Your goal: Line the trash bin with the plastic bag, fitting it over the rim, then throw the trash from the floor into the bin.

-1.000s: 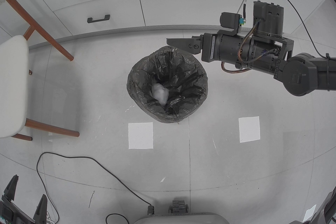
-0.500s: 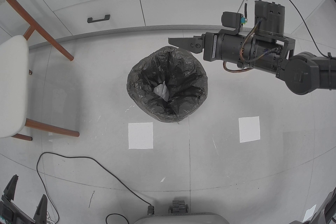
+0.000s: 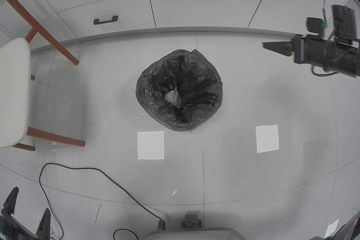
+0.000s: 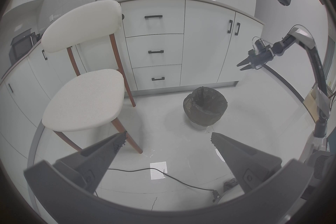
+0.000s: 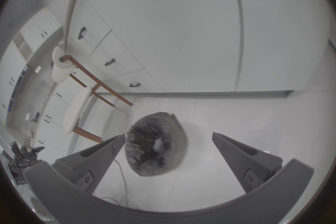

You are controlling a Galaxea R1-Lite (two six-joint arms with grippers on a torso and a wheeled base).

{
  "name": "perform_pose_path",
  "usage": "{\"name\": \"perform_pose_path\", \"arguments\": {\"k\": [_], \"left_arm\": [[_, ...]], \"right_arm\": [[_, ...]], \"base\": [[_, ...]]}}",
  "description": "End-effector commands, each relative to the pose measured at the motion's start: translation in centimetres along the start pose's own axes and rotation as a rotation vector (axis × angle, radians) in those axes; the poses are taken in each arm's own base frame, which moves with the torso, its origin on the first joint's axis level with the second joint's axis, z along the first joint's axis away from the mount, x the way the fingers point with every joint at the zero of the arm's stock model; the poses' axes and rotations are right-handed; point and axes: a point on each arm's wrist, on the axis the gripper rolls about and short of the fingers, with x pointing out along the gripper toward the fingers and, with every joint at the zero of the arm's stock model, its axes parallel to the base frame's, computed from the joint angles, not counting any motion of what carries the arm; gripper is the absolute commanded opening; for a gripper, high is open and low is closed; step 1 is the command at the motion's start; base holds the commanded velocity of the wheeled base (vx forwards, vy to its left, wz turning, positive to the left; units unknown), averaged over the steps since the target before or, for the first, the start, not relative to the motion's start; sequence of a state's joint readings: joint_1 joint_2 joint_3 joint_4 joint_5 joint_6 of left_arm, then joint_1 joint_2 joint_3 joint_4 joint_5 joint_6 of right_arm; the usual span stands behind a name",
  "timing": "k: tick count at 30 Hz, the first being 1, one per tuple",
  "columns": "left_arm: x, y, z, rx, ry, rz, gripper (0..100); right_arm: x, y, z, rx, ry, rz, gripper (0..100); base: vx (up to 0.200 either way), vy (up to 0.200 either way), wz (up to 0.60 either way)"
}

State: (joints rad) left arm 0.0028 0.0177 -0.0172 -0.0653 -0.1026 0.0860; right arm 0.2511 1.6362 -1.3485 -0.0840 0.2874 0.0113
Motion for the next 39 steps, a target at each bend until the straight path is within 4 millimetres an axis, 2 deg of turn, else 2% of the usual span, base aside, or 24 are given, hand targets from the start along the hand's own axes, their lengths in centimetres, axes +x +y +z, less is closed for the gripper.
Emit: {"name": "perform_pose_path", "arguments": {"k": [1, 4, 5, 6, 10, 12, 13, 14, 17, 22, 28, 31, 33, 39], "left_arm": [[0.0, 0.0, -0.5, -0.003, -0.001, 0.0, 100], [0.0, 0.0, -0.5, 0.006, -0.001, 0.002, 100], [0.0, 0.0, -0.5, 0.008, -0.001, 0.002, 100], [0.0, 0.0, -0.5, 0.015, -0.001, 0.003, 100], [0.0, 0.0, -0.5, 0.046, -0.001, 0.002, 100], [0.0, 0.0, -0.5, 0.055, -0.001, 0.002, 100], [0.0, 0.0, -0.5, 0.055, -0.001, 0.0, 100], [0.0, 0.0, -0.5, 0.057, -0.001, 0.002, 100], [0.0, 0.0, -0.5, 0.058, 0.001, 0.003, 100], [0.0, 0.0, -0.5, 0.075, -0.002, 0.002, 100], [0.0, 0.0, -0.5, 0.075, -0.002, 0.002, 100], [0.0, 0.0, -0.5, 0.062, -0.002, 0.002, 100], [0.0, 0.0, -0.5, 0.071, -0.002, 0.003, 100], [0.0, 0.0, -0.5, 0.057, -0.002, 0.003, 100]], "right_arm": [[-15.2, -0.3, -0.2, -0.053, -0.04, -0.313, 100], [-19.8, 1.8, -2.8, -0.053, -0.081, -0.377, 100], [-20.3, 2.0, -3.1, -0.053, -0.087, -0.384, 100], [-22.9, 3.8, -5.6, -0.04, -0.117, -0.404, 100], [-26.6, 7.2, -12.1, 0.016, -0.183, -0.39, 100], [-28.0, 8.4, -15.4, 0.014, -0.222, -0.362, 100], [-28.0, 8.5, -15.7, 0.015, -0.223, -0.359, 100], [-28.6, 9.1, -18.3, 0.012, -0.24, -0.319, 100], [-28.8, 9.3, -21.4, 0.033, -0.231, -0.282, 100], [-28.7, 9.2, -24.2, 0.043, -0.195, -0.158, 100], [-28.1, 8.8, -25.2, 0.059, -0.181, -0.167, 100], [-27.1, 8.5, -28.2, 0.004, -0.143, -0.22, 100], [-27.1, 8.5, -28.0, -0.088, -0.143, -0.226, 100], [-27.1, 8.4, -28.1, -0.089, -0.141, -0.245, 100]], "base": [[0.0, 0.0, 0.0], [0.0, 0.0, 0.0], [0.0, 0.0, 0.0], [0.0, 0.0, 0.0], [0.0, 0.0, 0.0], [0.0, 0.0, 0.0], [0.0, 0.0, 0.0], [0.0, 0.0, 0.0], [0.0, 0.0, 0.0], [0.0, 0.0, 0.0], [0.0, 0.0, 0.0], [0.0, 0.0, 0.0], [0.0, 0.0, 0.0], [0.0, 0.0, 0.0]]}}
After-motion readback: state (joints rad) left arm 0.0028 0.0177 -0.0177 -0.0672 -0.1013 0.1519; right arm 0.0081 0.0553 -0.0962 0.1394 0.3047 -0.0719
